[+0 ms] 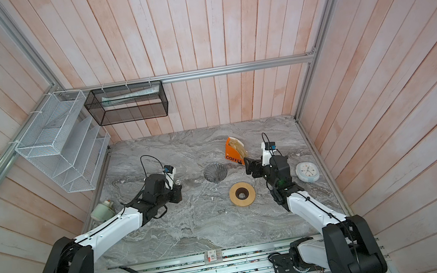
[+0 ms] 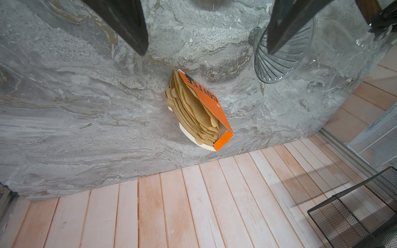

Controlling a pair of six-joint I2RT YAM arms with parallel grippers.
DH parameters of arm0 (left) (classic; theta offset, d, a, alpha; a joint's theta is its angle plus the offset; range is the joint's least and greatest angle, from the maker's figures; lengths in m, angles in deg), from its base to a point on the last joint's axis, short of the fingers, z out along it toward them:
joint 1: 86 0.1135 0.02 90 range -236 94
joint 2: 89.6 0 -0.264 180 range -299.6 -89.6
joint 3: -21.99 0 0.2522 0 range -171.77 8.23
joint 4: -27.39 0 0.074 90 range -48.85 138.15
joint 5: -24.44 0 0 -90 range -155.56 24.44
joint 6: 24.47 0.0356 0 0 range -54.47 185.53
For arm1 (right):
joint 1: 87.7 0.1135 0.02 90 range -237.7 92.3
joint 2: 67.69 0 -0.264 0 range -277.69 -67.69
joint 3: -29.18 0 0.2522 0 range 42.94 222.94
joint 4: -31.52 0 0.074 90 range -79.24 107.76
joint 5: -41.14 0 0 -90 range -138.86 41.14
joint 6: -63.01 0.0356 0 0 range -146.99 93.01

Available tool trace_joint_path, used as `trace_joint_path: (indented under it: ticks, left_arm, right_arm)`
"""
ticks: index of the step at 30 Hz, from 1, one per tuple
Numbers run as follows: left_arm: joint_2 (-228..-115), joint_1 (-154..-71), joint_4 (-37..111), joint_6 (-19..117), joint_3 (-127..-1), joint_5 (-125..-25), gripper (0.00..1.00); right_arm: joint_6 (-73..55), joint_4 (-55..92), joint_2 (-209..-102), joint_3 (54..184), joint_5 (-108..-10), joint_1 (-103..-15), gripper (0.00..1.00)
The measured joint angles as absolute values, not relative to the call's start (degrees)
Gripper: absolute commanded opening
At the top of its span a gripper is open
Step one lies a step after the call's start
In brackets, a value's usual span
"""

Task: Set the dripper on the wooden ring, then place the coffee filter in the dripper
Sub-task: 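Close the left gripper on the carafe handle and drag it toward the robot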

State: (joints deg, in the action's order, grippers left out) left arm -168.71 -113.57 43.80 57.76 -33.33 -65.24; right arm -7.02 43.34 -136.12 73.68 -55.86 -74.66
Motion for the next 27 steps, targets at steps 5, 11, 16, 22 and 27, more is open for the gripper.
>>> trace_joint_path:
  ticks: [5,11,16,22,27]
  left_arm:
    - [-165.91,-114.71,45.25,56.21,-31.74,-64.83,0.24]
    - [-164.03,-118.25,45.77,54.04,-29.95,-64.02,0.24]
    - [-163.09,-121.9,47.06,52.32,-29.53,-62.49,0.24]
    - [-161.3,-126.14,49.38,49.54,-29.09,-60.57,0.24]
    - [-160.16,-129.66,51.61,46.87,-29.03,-58.82,0.24]
  right_arm:
    - [-6.85,43.17,-134.37,73.57,-56.32,-74.66,0.87]
    - [-6.61,42.89,-133.14,72.96,-56.41,-74.66,0.86]
    - [-5.95,42.05,-133.03,72.72,-56.54,-74.66,0.86]
    - [-5.47,41.71,-132.66,72.7,-56.94,-74.66,0.86]
    - [-4.66,41.71,-132.66,72.7,-57.61,-74.66,0.85]
